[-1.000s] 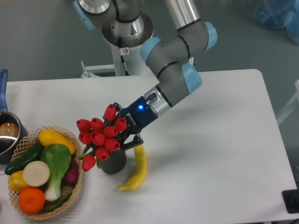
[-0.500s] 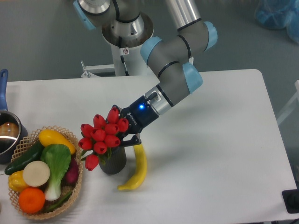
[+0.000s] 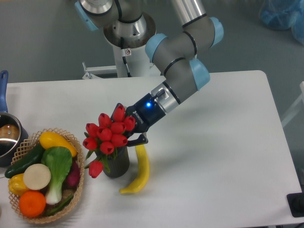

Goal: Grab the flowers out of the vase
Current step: 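Lift the tulip bunch up out of the vase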

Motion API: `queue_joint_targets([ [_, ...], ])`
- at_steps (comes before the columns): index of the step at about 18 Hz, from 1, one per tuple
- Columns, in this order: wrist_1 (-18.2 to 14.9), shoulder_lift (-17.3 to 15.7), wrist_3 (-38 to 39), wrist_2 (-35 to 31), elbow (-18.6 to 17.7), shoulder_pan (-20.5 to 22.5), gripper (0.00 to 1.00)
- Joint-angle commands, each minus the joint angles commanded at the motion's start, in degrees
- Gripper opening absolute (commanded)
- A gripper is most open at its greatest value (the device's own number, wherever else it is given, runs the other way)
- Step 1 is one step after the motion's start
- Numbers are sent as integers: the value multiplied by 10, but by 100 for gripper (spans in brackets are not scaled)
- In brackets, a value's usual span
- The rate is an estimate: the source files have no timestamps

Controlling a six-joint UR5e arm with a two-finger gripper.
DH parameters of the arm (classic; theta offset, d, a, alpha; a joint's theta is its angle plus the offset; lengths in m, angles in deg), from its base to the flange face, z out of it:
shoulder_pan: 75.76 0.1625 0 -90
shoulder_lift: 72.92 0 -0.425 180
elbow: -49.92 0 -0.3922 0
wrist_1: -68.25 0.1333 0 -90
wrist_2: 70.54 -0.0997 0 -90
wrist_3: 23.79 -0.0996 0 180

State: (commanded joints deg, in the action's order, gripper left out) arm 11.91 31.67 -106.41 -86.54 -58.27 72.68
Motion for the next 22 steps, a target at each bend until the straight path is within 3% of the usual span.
queue_joint_targets([
  [22,0,-75,120,31,25,6,32],
])
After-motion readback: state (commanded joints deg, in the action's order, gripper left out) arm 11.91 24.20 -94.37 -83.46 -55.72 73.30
